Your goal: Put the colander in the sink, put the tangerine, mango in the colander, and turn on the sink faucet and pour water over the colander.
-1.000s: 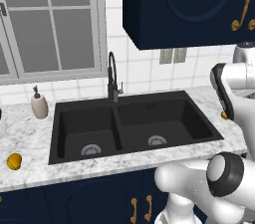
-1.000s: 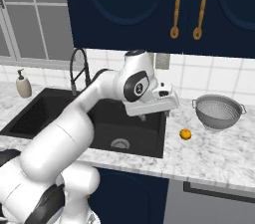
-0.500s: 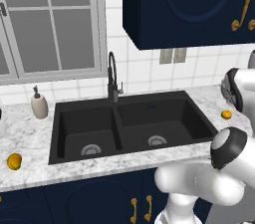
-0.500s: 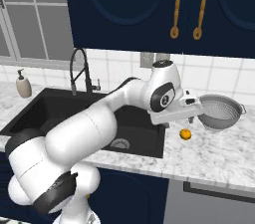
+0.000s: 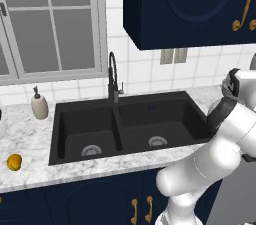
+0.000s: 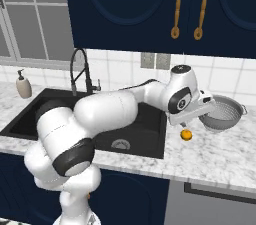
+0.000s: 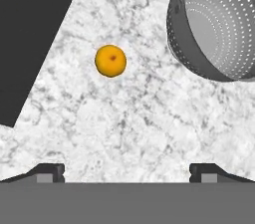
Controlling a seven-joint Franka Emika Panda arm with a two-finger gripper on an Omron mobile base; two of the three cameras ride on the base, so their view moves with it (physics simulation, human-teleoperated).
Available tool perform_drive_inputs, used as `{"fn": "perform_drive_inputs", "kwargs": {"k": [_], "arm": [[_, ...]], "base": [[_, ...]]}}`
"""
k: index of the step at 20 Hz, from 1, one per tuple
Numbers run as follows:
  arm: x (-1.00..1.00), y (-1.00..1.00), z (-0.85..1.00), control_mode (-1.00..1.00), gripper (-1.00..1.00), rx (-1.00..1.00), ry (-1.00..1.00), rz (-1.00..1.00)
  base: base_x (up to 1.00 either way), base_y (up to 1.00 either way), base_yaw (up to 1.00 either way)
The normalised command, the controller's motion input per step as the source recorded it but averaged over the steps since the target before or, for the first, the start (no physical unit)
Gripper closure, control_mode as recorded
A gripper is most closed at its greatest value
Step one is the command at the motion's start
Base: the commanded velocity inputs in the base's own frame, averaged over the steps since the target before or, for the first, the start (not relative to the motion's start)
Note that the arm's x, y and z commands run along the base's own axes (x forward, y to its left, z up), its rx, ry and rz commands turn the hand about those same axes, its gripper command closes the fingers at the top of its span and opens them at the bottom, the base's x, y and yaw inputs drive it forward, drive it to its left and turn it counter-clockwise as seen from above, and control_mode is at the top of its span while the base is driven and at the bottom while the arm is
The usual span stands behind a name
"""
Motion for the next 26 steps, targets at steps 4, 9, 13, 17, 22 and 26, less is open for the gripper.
{"fn": "perform_drive_inputs", "kwargs": {"k": [4, 9, 13, 17, 22, 26], "arm": [[0.37, -0.37, -0.39, -1.00, -1.00, 0.00, 0.03, 0.16], [0.26, -0.10, -0.21, -1.00, -1.00, 0.00, 0.11, 0.10], [0.44, 0.00, -0.03, -1.00, -1.00, 0.00, 0.12, 0.04], [0.42, 0.00, -0.04, -1.00, -1.00, 0.00, 0.06, 0.00], [0.35, -0.04, -0.28, -1.00, -1.00, 0.00, 0.01, 0.00], [0.16, -0.21, -0.48, -1.00, -1.00, 0.00, 0.00, 0.04]], "base": [[0.00, 0.00, 0.00], [0.00, 0.00, 0.00], [0.00, 0.00, 0.00], [0.00, 0.00, 0.00], [0.00, 0.00, 0.00], [0.00, 0.00, 0.00]]}}
